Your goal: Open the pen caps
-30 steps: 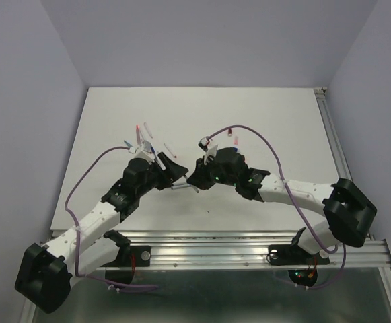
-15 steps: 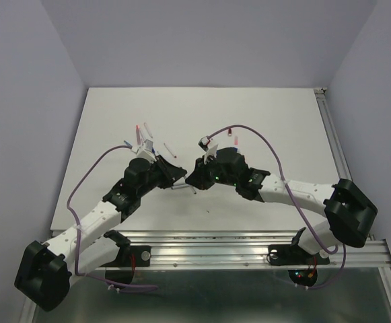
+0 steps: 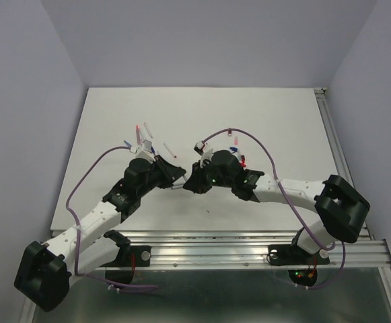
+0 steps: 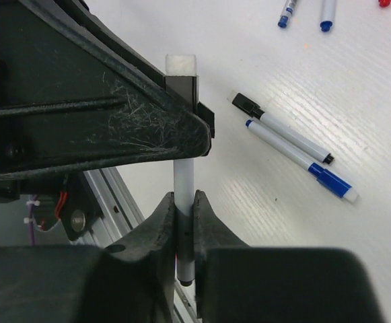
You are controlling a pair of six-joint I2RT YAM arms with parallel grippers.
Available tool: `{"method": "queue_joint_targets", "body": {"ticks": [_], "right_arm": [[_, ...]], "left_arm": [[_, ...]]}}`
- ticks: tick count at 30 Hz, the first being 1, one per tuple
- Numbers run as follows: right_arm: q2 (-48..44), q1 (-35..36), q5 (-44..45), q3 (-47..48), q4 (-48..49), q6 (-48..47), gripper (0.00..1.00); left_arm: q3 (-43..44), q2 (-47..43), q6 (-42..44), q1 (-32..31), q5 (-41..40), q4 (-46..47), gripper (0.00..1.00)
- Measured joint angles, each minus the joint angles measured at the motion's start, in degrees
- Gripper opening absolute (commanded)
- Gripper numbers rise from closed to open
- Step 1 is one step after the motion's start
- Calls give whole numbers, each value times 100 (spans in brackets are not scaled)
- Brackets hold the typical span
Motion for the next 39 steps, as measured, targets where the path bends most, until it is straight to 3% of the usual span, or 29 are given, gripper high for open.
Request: {"method": "queue_joint_targets", "body": {"ticks": [5,9,11,16,21,26,31,37,39], "right_arm": [[20,81,-7,-17,101,61,1],[4,157,372,-433,734,334,1],[-103,308,365,-763,839,544,1],[-468,1532,-46,-1812,927,1040,1],[-879,1602,245,-2218,857,1419,1],[-1591,1543,1762,-1923,-197,1600,1],[-1998,1207,3620,-1207,-1812,2070,1],[-2649,844,4903,-1123,-2900,2518,2],[-2800,822,5123,-1123,-3123,2599,2]], "left_arm": [[15,15,15,-22,-214,-31,0],[389,466,192,-4,-293,-273,0],[769,988,348,240,-428,-317,0],[1781,2288,595,1453,-885,221,0],[1969,2747,734,1528,-597,369,0],[1974,3158,946,1320,-197,420,0],[2194,3906,1126,413,-83,411,4],[3003,4903,1189,-389,39,313,6],[3272,5176,1191,-501,44,238,11]]}}
